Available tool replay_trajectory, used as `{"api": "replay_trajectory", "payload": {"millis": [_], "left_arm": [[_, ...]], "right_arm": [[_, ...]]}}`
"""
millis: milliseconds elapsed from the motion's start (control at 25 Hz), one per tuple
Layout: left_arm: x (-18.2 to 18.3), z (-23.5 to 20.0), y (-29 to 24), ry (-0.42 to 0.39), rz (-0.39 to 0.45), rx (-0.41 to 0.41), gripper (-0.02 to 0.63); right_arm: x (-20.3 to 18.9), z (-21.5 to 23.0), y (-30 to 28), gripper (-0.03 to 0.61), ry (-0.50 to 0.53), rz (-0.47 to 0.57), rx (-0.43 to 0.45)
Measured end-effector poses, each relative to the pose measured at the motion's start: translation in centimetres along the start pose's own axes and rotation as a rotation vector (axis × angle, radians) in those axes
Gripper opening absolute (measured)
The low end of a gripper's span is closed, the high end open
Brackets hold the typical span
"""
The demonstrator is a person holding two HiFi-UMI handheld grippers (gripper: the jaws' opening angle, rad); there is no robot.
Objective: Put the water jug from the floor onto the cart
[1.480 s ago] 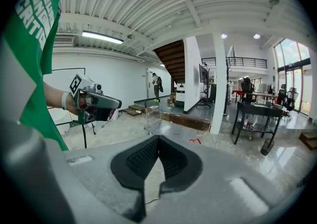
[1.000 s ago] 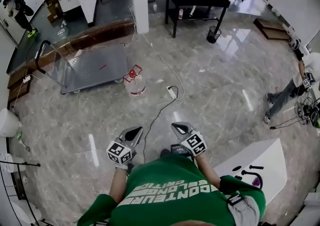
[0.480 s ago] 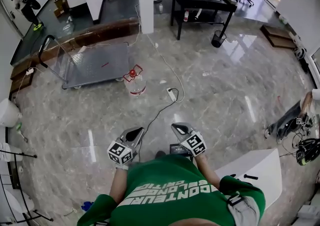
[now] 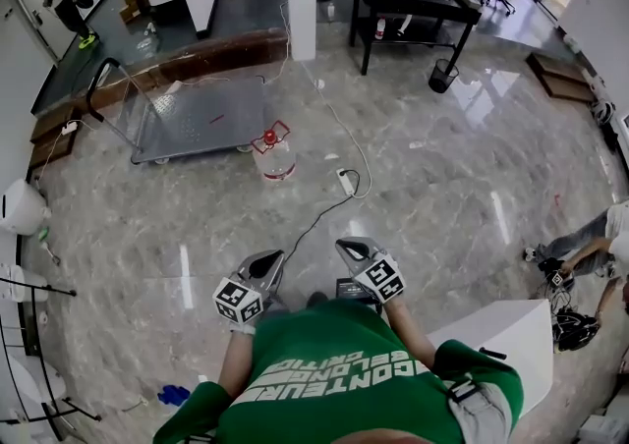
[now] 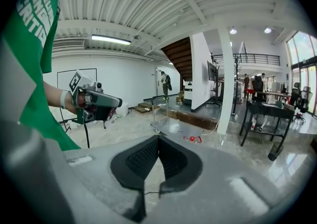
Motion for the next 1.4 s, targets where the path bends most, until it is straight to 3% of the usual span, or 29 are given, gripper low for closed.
{"api": "replay_trajectory", "payload": {"millis": [640, 1400], "left_arm": [[1.6, -2.0, -3.5, -0.021, 0.0, -0.144, 0.011], [1.9, -8.0, -2.2, 0.055, -0.013, -0.08, 0.011]], "right_arm": [[0.1, -0.6, 0.2, -0.008, -0.042, -0.033, -0.109], [3.1, 0.4, -6.8, -0.008, 0.004, -0.084, -0.015]]}}
Point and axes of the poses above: the fingertips, and each gripper's own axes: y backward along the fingers, z to its right, x out of its top, the point moved 9 cm from there along y, backward along the fingers, and after that the axes turned 12 degrees about x, right-handed, at the moved point
